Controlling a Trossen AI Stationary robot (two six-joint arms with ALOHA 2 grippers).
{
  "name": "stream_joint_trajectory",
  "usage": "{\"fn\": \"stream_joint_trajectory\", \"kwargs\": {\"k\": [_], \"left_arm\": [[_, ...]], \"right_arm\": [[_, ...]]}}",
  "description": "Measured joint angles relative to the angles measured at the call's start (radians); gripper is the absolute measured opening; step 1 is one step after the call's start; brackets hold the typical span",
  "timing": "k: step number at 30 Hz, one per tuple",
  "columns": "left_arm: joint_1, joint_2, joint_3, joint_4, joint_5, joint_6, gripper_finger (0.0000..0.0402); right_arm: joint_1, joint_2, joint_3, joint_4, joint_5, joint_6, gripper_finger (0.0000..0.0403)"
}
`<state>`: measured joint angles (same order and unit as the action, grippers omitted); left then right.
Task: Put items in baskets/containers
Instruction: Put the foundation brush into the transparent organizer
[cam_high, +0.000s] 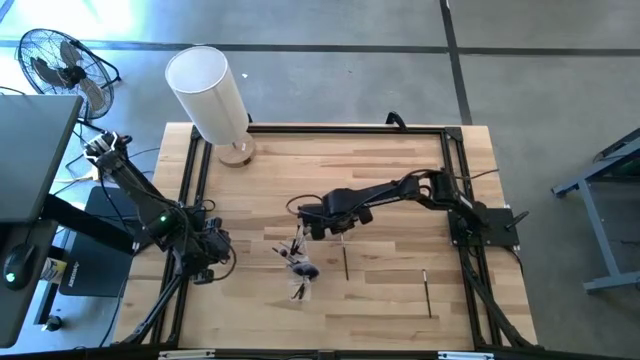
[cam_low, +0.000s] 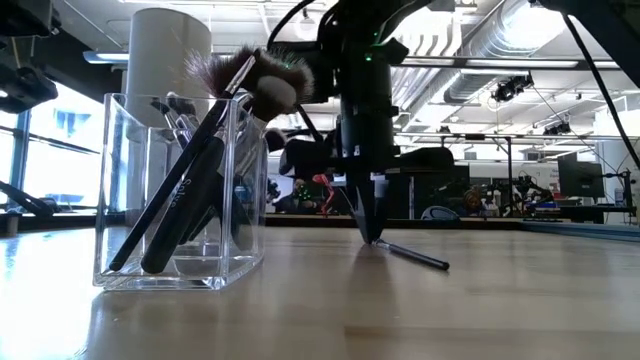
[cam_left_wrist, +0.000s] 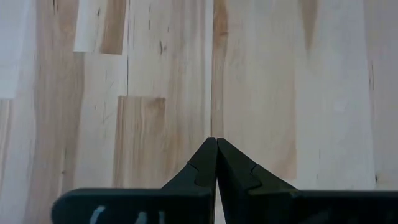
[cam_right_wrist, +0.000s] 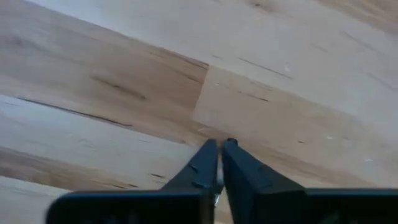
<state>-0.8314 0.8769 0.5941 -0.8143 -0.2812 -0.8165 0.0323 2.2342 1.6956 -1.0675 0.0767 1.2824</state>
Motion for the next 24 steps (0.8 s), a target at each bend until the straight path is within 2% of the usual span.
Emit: {"fn": "stream_joint_trajectory", "kwargs": {"k": [2,6,11,18,24], "left_arm": [[0.0,0.002,0.0,-0.001,-0.002,0.0,0.0001],[0.0,0.001,0.0,-0.001,-0.012,0.0,0.0001],[0.0,0.001,0.0,0.001,-0.018,0.001,0.0001],[0.0,0.001,0.0,0.004,-0.018,0.001,0.0001],[0.0,0.001,0.0,0.006,-0.026,0.001,0.0001]], "right_arm": [[0.001,-0.005,-0.022,0.014,-0.007,0.024,0.0007],[0.014,-0.008,-0.056,0.041,-0.011,0.021,0.0015],[0.035,-0.031,-0.059,0.041,0.067,0.076,0.0005],[0.042,-0.117,-0.058,0.006,0.119,0.098,0.0053],[0.05,-0.107,-0.071,0.04,0.08,0.111,0.0085]]}}
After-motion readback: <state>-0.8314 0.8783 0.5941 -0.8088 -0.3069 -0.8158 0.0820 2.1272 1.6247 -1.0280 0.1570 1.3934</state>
